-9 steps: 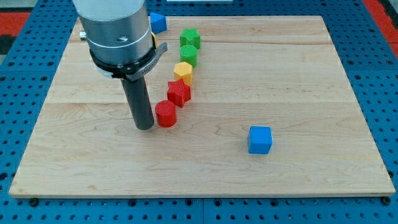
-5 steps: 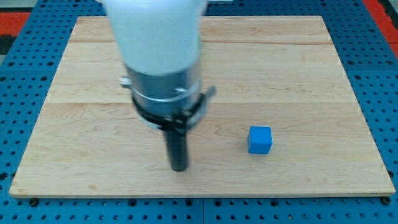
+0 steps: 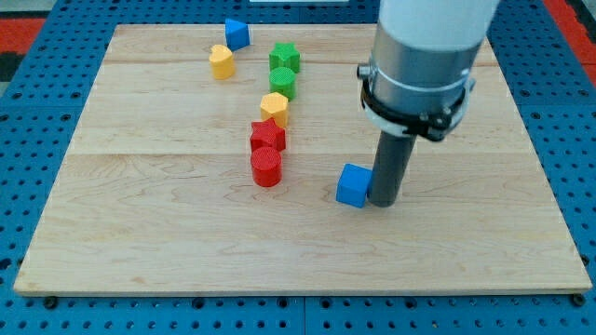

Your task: Move the blue cube to the right of the red circle

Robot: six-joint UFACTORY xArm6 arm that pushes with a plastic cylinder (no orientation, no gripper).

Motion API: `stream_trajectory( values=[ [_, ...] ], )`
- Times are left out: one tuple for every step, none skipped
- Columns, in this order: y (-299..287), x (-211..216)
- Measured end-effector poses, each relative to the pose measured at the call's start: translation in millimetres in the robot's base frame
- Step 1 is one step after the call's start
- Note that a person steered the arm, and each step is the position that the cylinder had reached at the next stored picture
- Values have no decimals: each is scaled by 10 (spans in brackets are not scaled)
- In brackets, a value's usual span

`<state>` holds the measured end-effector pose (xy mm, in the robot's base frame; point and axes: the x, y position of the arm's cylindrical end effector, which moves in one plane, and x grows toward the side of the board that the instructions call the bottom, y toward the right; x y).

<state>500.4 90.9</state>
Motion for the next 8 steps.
stream_trajectory(
  values=[
    [-62, -25],
    [151, 188],
    [-171, 307],
    [-179, 61],
    [-180, -172],
    [-196, 8],
    [-351, 224],
    [-183, 234]
  ],
)
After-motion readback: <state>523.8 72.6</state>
